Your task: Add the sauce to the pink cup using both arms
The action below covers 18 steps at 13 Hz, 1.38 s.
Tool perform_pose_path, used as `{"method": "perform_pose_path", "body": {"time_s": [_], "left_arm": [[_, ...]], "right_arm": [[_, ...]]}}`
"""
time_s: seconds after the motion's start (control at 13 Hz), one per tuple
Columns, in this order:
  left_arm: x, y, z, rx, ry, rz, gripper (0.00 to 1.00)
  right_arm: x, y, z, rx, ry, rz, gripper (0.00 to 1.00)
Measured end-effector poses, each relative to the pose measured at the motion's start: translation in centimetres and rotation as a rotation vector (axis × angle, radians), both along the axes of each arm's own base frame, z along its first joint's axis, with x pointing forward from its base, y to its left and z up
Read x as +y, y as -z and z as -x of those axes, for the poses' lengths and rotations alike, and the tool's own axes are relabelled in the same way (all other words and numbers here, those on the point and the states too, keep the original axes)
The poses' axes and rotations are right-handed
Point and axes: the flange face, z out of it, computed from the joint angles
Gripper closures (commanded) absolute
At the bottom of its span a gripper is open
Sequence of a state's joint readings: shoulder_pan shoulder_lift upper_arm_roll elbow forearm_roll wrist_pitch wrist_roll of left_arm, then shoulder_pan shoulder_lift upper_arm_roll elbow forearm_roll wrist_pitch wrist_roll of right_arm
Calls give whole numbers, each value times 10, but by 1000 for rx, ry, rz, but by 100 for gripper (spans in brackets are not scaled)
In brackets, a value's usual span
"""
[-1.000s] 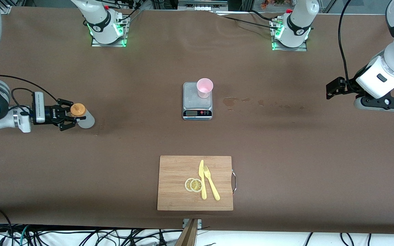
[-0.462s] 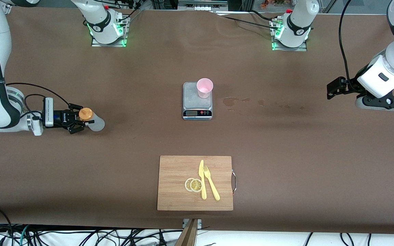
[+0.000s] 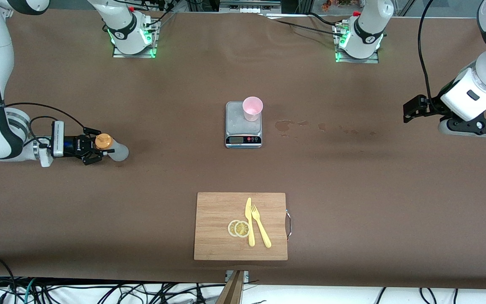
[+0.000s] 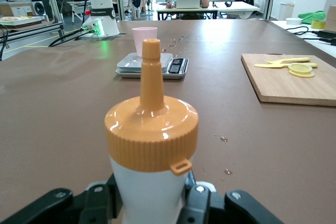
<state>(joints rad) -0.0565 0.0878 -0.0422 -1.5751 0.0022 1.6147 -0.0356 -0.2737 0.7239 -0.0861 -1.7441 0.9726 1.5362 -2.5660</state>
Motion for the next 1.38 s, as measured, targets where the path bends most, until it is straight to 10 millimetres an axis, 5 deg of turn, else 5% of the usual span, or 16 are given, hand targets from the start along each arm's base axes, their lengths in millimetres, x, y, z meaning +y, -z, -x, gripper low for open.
{"method": "perform_pose_path", "body": {"time_s": [0.46,0.92,1.08,1.38], "left_arm": [[0,0,0,0,0,0,0],[0,0,0,0,0,0,0],[0,0,0,0,0,0,0],[0,0,0,1,0,0,0]], "right_arm": [[-4,-7,-7,-18,16,-5,0],[-61,-15,8,-2,19,103,0],[-84,-39,8,8,6,179,0],[-100,-141,3,70,25,385,0]]}}
